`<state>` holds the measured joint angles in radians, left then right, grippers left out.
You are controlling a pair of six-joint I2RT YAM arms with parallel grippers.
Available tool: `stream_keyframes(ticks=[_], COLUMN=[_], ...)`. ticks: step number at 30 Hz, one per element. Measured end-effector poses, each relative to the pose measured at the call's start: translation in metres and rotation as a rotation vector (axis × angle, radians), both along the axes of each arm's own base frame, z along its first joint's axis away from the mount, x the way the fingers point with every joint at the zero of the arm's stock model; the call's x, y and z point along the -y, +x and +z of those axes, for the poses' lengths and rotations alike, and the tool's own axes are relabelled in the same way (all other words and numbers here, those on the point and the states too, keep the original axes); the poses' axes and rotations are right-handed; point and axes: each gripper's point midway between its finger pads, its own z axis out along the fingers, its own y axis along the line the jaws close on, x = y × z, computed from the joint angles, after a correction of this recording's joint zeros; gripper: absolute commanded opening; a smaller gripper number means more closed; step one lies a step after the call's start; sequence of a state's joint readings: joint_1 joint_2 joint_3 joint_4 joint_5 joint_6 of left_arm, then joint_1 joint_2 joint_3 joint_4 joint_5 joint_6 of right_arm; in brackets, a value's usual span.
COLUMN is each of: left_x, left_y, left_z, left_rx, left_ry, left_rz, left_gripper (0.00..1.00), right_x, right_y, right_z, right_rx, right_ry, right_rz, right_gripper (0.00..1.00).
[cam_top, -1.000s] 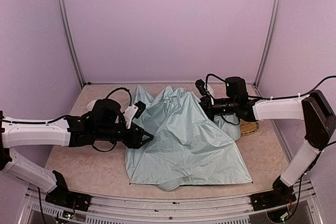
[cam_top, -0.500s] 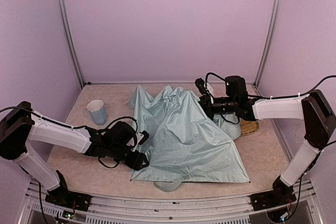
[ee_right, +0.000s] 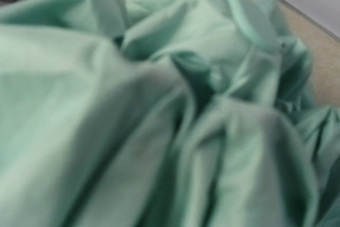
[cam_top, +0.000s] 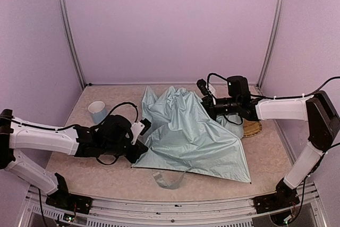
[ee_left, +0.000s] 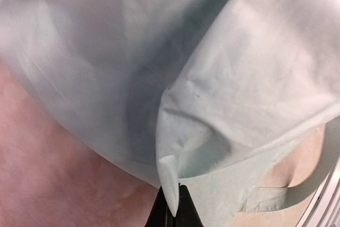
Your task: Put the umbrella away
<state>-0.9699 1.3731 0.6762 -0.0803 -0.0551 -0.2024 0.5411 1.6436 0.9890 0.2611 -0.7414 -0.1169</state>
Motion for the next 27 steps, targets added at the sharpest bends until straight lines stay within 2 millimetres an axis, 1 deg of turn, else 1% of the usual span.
stream_keyframes(ticks=[3, 5, 7, 8, 10, 12, 13, 14, 16, 17, 19, 22, 25, 27], left_x=[0.013, 0.024, 0.035, 0.04, 0.048, 0.059, 0.064, 0.07, 0.079, 0.082, 0.084, 0.087, 0.086, 0.082], left_y=[0.01, 0.012, 0.013, 0.014, 0.018, 0.025, 0.029, 0.033, 0.042, 0.045, 0.049, 0.049, 0.054, 0.064], left_z=[0.058, 0.101, 0.138, 0.152, 0.171, 0.178, 0.176, 0.172, 0.157, 0.15, 0.143, 0.149, 0.162, 0.169], left_rx=[0.167, 0.28, 0.371, 0.411, 0.472, 0.511, 0.513, 0.51, 0.477, 0.46, 0.428, 0.391, 0.35, 0.317], left_ry=[-0.092, -0.175, -0.248, -0.274, -0.298, -0.291, -0.283, -0.274, -0.255, -0.251, -0.261, -0.328, -0.427, -0.498], left_rz=[-0.018, -0.042, -0.068, -0.079, -0.097, -0.113, -0.118, -0.127, -0.147, -0.155, -0.165, -0.177, -0.171, -0.146], left_gripper=[0.0, 0.0, 0.0, 0.0, 0.0, 0.0, 0.0, 0.0, 0.0, 0.0, 0.0, 0.0, 0.0, 0.0], right_x=[-0.002, -0.006, -0.014, -0.018, -0.027, -0.035, -0.037, -0.039, -0.04, -0.039, -0.036, -0.032, -0.033, -0.037], right_y=[-0.004, -0.01, -0.022, -0.028, -0.039, -0.05, -0.053, -0.056, -0.061, -0.063, -0.067, -0.071, -0.065, -0.055], right_z=[-0.003, -0.003, -0.001, 0.002, 0.008, 0.016, 0.02, 0.024, 0.035, 0.041, 0.05, 0.063, 0.074, 0.078], right_rx=[0.003, 0.006, 0.012, 0.019, 0.034, 0.043, 0.049, 0.05, 0.057, 0.062, 0.065, 0.041, -0.003, -0.026], right_ry=[-0.032, -0.054, -0.075, -0.082, -0.092, -0.093, -0.091, -0.091, -0.084, -0.08, -0.074, -0.065, -0.068, -0.073], right_rz=[0.008, 0.028, 0.062, 0.084, 0.125, 0.162, 0.174, 0.186, 0.2, 0.203, 0.203, 0.192, 0.152, 0.113], right_gripper=[0.13, 0.12, 0.12, 0.12, 0.12, 0.12, 0.12, 0.12, 0.13, 0.13, 0.14, 0.19, 0.31, 0.45])
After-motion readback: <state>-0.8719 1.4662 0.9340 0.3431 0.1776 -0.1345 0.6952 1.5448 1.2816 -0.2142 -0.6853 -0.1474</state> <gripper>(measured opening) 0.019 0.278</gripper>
